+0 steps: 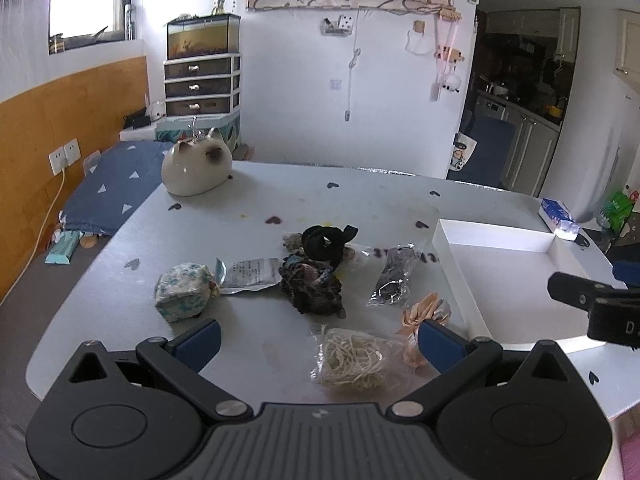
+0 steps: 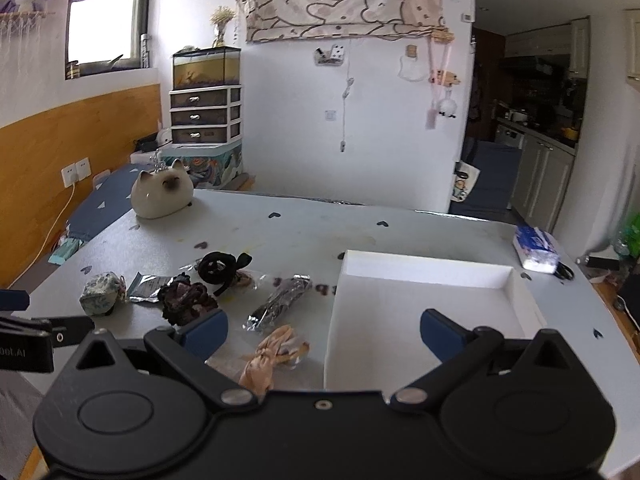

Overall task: Organize soft objects
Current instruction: 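Close the right tool on the peach satin bow while the left tool approaches the cord bag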

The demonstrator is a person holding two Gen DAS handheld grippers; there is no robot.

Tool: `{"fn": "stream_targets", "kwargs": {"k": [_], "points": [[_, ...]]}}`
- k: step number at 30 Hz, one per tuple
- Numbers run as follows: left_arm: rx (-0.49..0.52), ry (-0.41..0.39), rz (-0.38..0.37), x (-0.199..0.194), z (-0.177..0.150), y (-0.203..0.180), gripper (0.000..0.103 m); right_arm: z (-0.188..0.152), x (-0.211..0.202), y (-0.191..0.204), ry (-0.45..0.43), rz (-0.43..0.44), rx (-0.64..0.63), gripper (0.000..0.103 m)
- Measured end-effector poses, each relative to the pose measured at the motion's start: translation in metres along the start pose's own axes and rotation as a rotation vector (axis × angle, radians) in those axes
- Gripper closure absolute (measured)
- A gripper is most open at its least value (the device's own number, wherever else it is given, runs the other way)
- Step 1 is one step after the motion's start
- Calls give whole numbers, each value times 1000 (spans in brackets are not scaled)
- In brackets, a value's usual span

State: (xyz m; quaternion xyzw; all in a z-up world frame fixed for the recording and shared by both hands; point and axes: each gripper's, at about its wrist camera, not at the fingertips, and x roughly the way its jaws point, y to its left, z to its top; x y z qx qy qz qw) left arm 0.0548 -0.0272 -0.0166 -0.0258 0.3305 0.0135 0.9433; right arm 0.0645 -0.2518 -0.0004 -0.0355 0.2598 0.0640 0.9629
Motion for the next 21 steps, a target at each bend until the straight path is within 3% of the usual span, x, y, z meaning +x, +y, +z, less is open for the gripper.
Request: {"fn": "stream_targets", "kwargs": {"k": [12, 21], "points": [[-85, 123, -5, 62, 25, -29, 0, 33, 75, -32, 18, 114, -98, 0], [-320, 251, 150, 117, 34, -18, 0, 31, 136, -41, 73, 269, -304, 0]]}}
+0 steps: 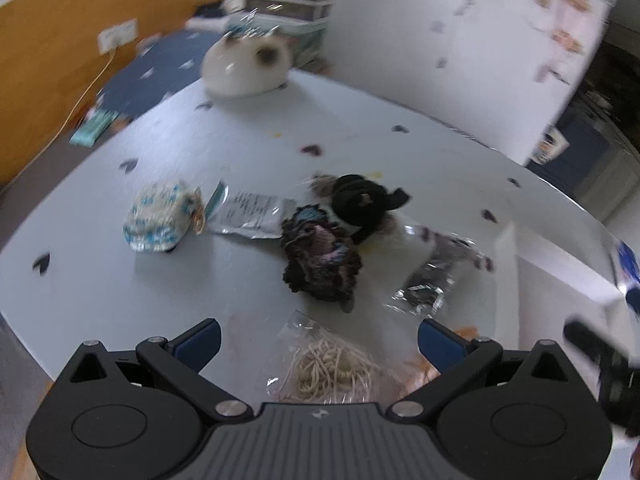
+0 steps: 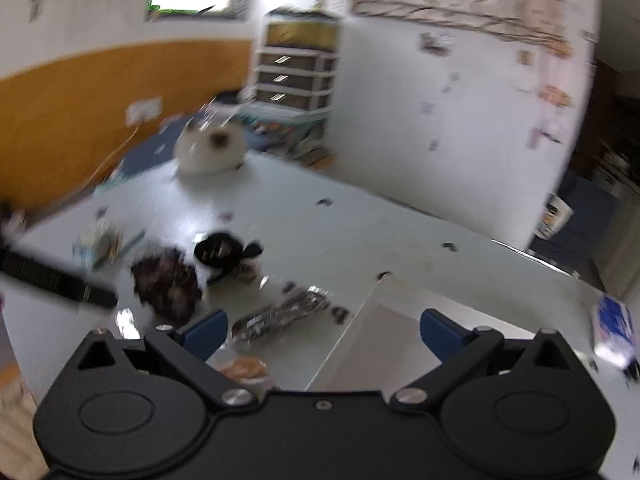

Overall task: Organize soft objects
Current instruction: 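Close the right tool on the peach satin bow while the left tool approaches the cord bag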

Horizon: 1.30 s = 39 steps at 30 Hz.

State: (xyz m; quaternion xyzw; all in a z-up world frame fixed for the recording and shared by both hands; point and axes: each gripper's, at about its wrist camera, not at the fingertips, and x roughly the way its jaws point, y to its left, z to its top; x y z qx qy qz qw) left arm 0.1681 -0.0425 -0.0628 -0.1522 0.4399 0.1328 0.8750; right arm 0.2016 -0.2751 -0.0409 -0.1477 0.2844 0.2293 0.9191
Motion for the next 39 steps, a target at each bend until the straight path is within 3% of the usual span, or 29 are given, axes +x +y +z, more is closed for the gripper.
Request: {"fn": "stream_targets", "kwargs": {"k": [8, 12, 16, 22, 26, 29, 35, 39], "points": [[-118, 120, 123, 49, 10, -16, 0, -8, 36, 1, 79, 200, -189, 0], [-144, 199, 187, 65, 9, -28, 0, -14, 43, 6, 88, 268, -253, 0], [-251, 278, 278, 71, 5, -26, 0, -18, 47, 7, 86, 319, -266, 0], [-568, 406, 240, 76, -10, -8, 0, -24, 54, 5, 94, 378, -296, 0], [-695, 430, 218, 82, -18, -7, 0, -26, 55, 4, 98, 411, -317, 0], [-673, 417, 212, 89, -16, -15, 0, -27, 58, 3, 110, 439, -314, 0], [-461, 440, 310, 111, -12, -35, 0, -27, 64, 6, 135, 503, -320, 0], [-342, 430, 311, 111, -13, -36, 0, -28, 69, 14, 145, 536, -349, 0]]}}
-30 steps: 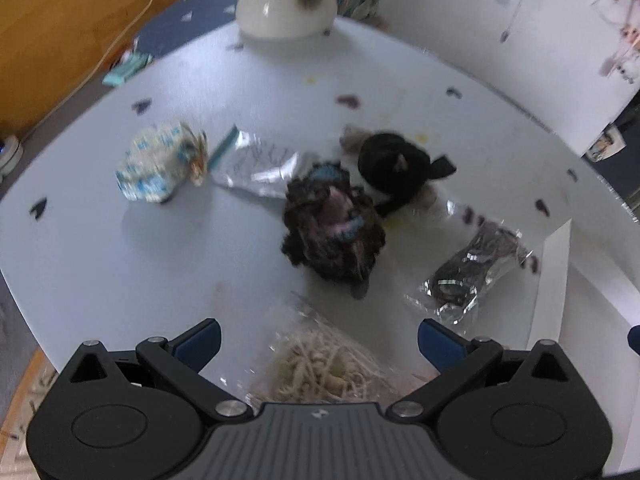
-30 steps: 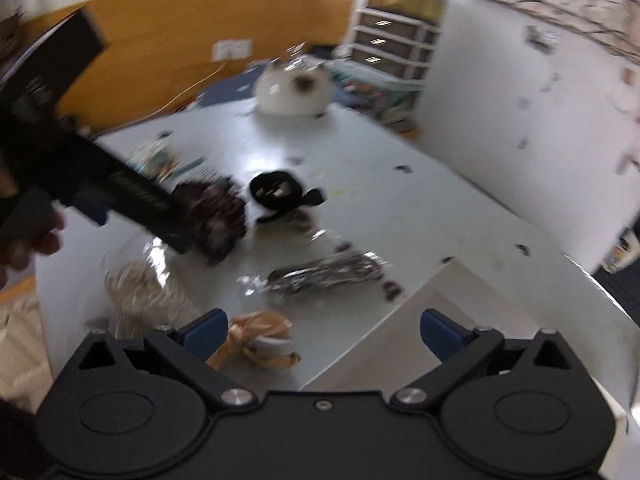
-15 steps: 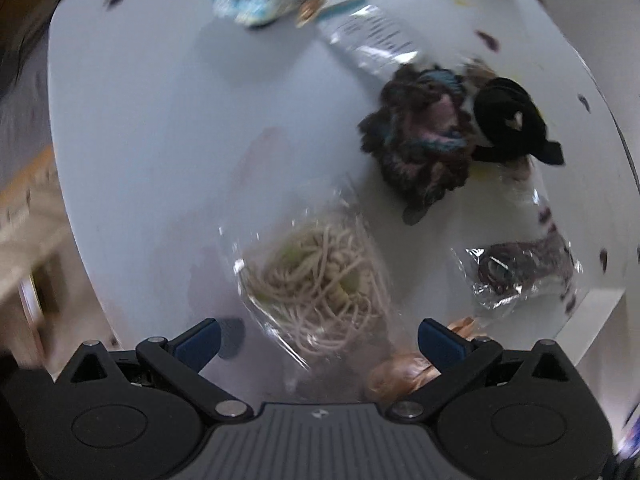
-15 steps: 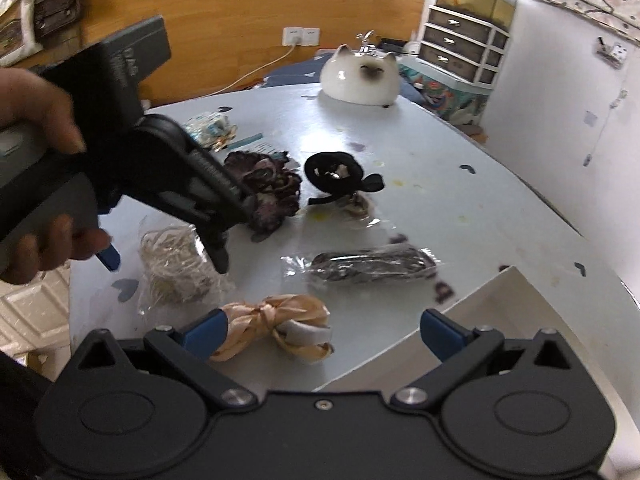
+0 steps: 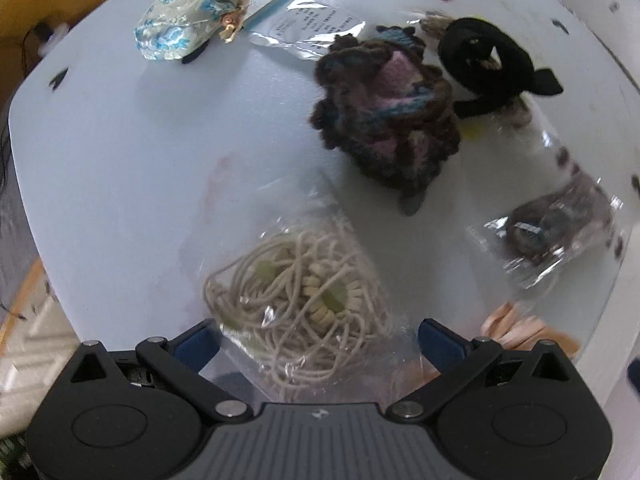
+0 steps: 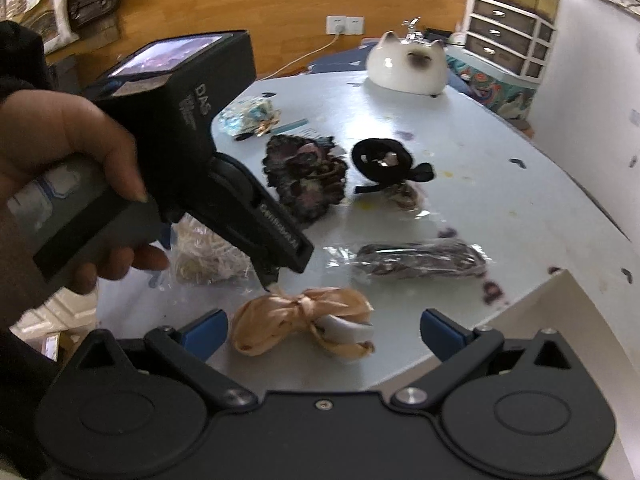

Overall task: Organize soft objects
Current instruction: 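Close the right tool on the peach satin bow while the left tool approaches the cord bag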

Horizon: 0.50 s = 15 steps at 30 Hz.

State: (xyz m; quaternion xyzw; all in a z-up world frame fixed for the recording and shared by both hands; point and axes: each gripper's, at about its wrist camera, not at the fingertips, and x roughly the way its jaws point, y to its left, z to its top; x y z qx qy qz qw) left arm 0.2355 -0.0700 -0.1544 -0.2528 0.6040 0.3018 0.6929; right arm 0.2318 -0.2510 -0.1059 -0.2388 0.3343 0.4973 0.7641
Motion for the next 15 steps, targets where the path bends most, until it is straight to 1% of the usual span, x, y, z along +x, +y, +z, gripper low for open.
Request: {"fn": "stream_targets", "kwargs": {"k": [5, 9, 11, 15], "points": [[58, -28, 17, -4, -1, 17, 0, 4, 16, 9, 30, 34, -43, 0], [101, -42, 35, -7, -3, 27, 0, 6, 32, 14, 69, 35, -73, 0], [79, -43, 26, -11, -6, 35, 0, 7, 40, 16, 88, 26, -71, 0], [-47, -35, -61, -20, -9, 59, 0, 6, 51, 15, 121, 25, -50, 0]]}}
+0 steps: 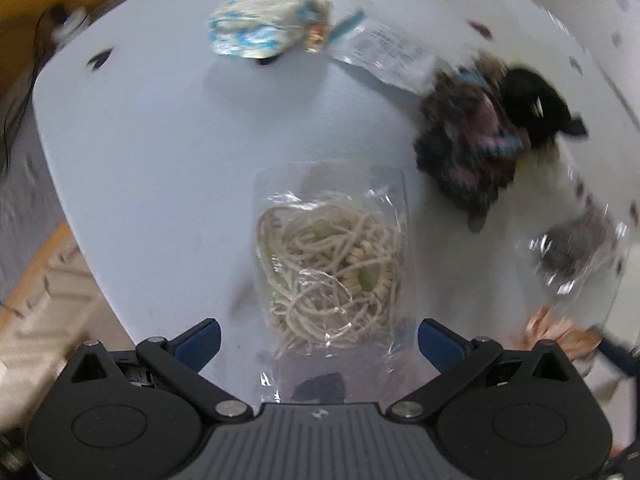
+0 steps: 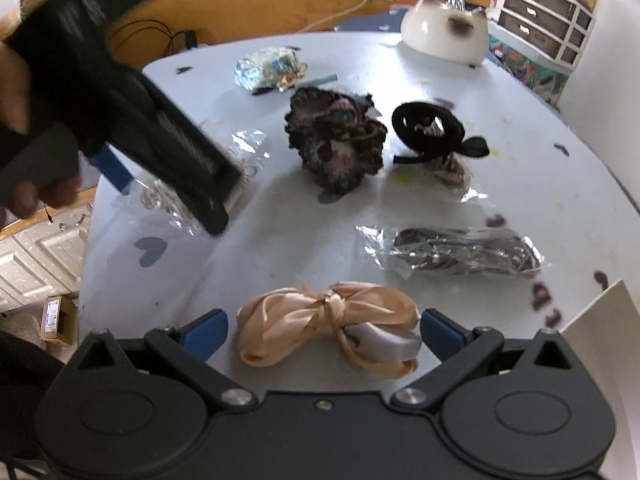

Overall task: Organize soft objects
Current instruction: 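Close the right tool on the peach satin bow while the left tool approaches the cord bag, then grasp the clear bag of cream cord with the left tool while the right tool lifts the bow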

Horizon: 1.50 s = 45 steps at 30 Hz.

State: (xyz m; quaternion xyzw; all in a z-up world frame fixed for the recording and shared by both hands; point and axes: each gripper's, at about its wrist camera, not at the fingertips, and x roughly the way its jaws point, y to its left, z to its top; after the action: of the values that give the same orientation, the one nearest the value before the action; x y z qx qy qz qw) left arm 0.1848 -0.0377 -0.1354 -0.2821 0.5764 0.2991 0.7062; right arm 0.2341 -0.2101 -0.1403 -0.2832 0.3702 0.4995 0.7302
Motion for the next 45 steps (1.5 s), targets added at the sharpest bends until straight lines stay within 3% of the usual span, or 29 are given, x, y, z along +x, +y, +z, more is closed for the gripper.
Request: {"fn": "stream_targets", "kwargs": {"k": [2, 7, 8, 10, 15, 20, 32, 39, 45], "points": [[-53, -18, -28, -2, 3, 7, 0, 0, 3, 1, 12, 0, 8, 13], [-52, -63, -25, -9, 7, 12, 2, -2, 3, 2, 11, 18, 47, 26], [-45, -69, -21, -9, 7, 9, 5, -2, 2, 2, 10, 24, 55, 36], [-42, -74, -23, -2, 11, 6, 9, -3, 0, 2, 8, 37, 88, 47], [-61, -63, -19, 6, 10, 5, 23, -5, -5, 4, -3, 38, 131, 54], [-20, -102, -9, -1, 6, 1, 40, -6, -11, 3, -20, 50, 164, 64], [-10, -167, -59, -20, -16, 21, 49, 0, -33, 8, -94, 42, 172, 72], [-29, -267, -85, -51, -23, 31, 50, 7, -66, 2, -196, 29, 203, 72], [28, -359, -145, -85, -22, 19, 50, 8, -95, -8, -281, -28, 270, 72]]}}
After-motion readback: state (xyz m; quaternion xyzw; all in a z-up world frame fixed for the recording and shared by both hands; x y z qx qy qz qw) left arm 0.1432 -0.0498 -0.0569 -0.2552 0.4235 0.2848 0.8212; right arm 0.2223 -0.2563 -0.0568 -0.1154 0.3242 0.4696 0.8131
